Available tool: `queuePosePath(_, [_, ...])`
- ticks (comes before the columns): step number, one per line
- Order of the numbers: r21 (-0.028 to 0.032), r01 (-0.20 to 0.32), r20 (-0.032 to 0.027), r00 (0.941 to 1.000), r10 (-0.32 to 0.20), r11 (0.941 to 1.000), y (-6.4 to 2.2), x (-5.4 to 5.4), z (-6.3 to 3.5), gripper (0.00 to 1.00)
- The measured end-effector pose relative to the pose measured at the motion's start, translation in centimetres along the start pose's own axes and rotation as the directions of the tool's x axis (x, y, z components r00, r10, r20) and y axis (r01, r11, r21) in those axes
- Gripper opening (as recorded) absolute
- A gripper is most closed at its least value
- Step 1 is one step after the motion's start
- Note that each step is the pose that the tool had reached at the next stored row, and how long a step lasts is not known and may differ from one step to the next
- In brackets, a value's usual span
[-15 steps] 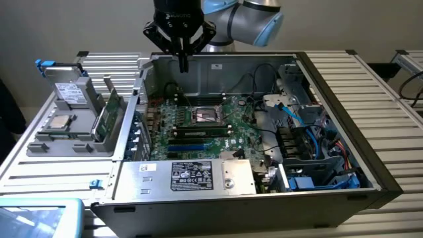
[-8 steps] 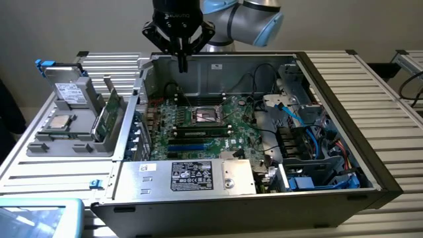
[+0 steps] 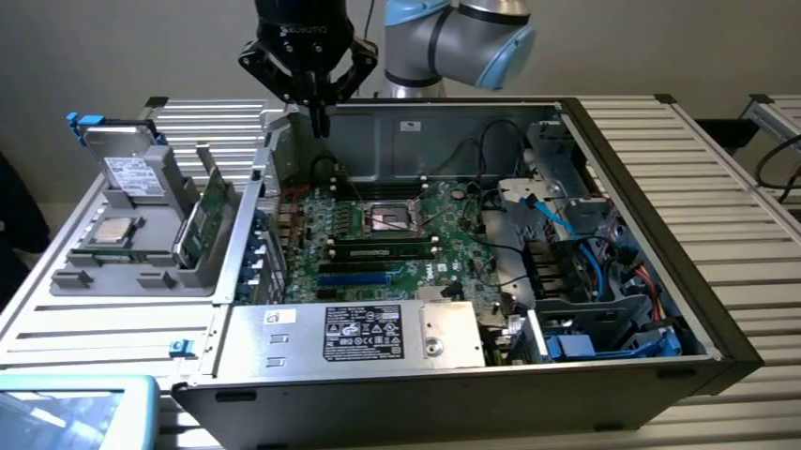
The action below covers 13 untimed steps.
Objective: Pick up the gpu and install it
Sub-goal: 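Reach for the gpu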
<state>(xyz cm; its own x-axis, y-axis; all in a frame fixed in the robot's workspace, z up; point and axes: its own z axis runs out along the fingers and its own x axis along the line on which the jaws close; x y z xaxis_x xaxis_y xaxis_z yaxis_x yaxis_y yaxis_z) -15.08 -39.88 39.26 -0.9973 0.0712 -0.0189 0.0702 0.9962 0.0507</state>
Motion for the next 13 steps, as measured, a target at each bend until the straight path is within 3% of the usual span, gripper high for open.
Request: queuePosePath(13, [-0.0022,0.000,-0.0001,1.0000,0.000,1.0000,-0.33,5.9,0.03,0.12])
